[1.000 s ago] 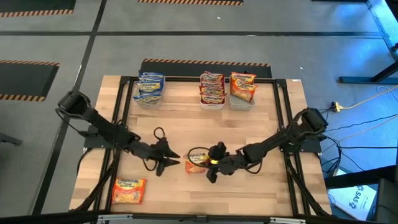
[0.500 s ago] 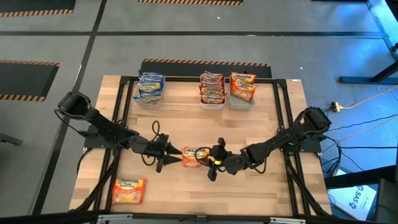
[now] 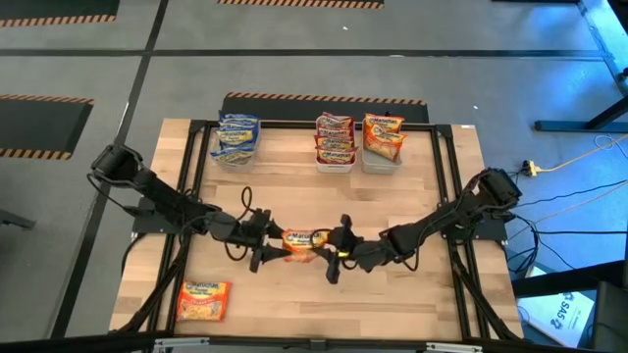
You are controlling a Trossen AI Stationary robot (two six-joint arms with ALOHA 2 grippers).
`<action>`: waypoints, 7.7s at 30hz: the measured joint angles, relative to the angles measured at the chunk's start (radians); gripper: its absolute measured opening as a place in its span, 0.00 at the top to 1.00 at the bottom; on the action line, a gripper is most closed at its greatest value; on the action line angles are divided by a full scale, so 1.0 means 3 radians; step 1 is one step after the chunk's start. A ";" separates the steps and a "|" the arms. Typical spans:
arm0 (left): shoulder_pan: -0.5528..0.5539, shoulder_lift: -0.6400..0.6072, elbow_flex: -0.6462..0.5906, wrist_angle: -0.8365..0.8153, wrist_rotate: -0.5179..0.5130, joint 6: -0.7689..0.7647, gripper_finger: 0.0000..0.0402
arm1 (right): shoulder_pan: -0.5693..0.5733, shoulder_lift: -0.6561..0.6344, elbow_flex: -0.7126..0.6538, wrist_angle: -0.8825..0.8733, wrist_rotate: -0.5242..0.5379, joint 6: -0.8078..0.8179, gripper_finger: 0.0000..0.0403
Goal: Sort Maruchan noodles
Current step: Put the orange noodle pack into the gray bin
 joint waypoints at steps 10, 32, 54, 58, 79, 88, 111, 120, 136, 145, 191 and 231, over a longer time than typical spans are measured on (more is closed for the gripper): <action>0.0090 0.0000 0.0102 -0.0181 -0.0090 0.0013 0.37 | -0.0031 0.0000 0.0000 0.0328 -0.0001 -0.0262 0.74; 0.0123 0.0000 0.0102 -0.0079 -0.0080 0.0275 0.61 | -0.0113 -0.0003 0.0000 0.0346 -0.0276 -0.0253 0.66; -0.0018 -0.0005 0.0103 -0.0169 0.0076 0.1822 0.61 | -0.0186 -0.0832 0.0008 -0.0582 -0.1108 -0.0052 0.16; -0.0023 0.0001 0.0105 -0.0178 0.0076 0.1926 0.61 | -0.0311 -0.0699 0.0077 -0.0440 -0.1362 -0.0072 0.17; -0.0015 0.0004 0.0303 -0.0742 -0.0026 0.1817 0.61 | -0.0702 0.0684 0.2670 -0.3724 -0.2147 -0.0220 0.17; -0.0015 0.0004 0.0299 -0.0914 -0.0105 0.1748 0.61 | -0.0702 0.0756 0.2725 -0.3765 -0.2185 -0.0237 0.25; -0.0016 0.0004 0.0299 -0.0877 -0.0158 0.1722 0.55 | -0.0700 0.0770 0.2725 -0.3769 -0.2194 -0.0349 0.74; -0.0027 -0.0100 0.0299 -0.0931 -0.0179 0.1658 0.51 | -0.0702 0.0769 0.2724 -0.3781 -0.2234 -0.0347 0.81; -0.0242 -0.0929 0.0305 -0.1836 -0.0066 0.1340 0.51 | -0.0699 0.0511 0.2719 -0.4442 -0.1914 -0.0385 0.82; -0.0376 -0.0964 0.0302 -0.1937 -0.0028 0.1213 0.51 | -0.0744 0.0298 0.2703 -0.4848 -0.1760 -0.0500 0.82; 0.0345 -0.0961 0.0301 -0.1967 -0.0149 0.1489 0.51 | -0.4091 -0.0995 0.0704 -0.4557 -0.2506 -0.2979 0.82; 0.0344 -0.0960 0.0300 -0.1989 -0.0151 0.1480 0.51 | -0.4119 -0.0258 0.0706 -0.4292 -0.1722 -0.2894 0.45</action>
